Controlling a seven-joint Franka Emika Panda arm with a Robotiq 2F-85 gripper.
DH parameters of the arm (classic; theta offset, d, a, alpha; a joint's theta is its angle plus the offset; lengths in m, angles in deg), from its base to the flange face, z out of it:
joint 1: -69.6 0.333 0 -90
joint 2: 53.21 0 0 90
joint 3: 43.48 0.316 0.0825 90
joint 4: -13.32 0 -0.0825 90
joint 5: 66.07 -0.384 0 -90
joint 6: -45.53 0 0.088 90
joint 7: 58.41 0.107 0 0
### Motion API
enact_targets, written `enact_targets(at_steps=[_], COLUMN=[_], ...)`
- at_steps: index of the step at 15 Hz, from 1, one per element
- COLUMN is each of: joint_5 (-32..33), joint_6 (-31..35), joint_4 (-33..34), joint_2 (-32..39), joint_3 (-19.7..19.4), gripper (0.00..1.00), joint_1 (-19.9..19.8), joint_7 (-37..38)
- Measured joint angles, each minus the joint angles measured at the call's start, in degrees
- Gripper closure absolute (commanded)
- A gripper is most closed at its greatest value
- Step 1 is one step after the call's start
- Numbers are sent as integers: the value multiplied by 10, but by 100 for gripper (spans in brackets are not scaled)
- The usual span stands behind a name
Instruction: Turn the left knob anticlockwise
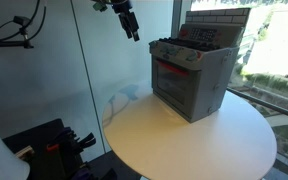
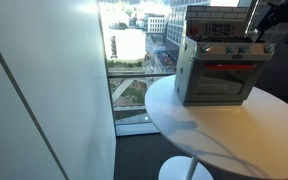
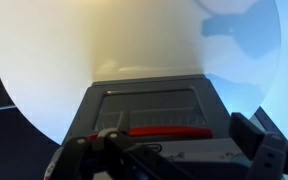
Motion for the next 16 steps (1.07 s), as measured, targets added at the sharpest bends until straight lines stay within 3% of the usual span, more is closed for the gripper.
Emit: enact_targets(at_steps=[5, 16], joint_5=[25, 4], joint_6=[39, 67], joint_4=[21, 24], joint_2=[40, 53], joint_3=[-1, -12], gripper=[0, 0], joint_1=[1, 13], joint_7=[59, 61])
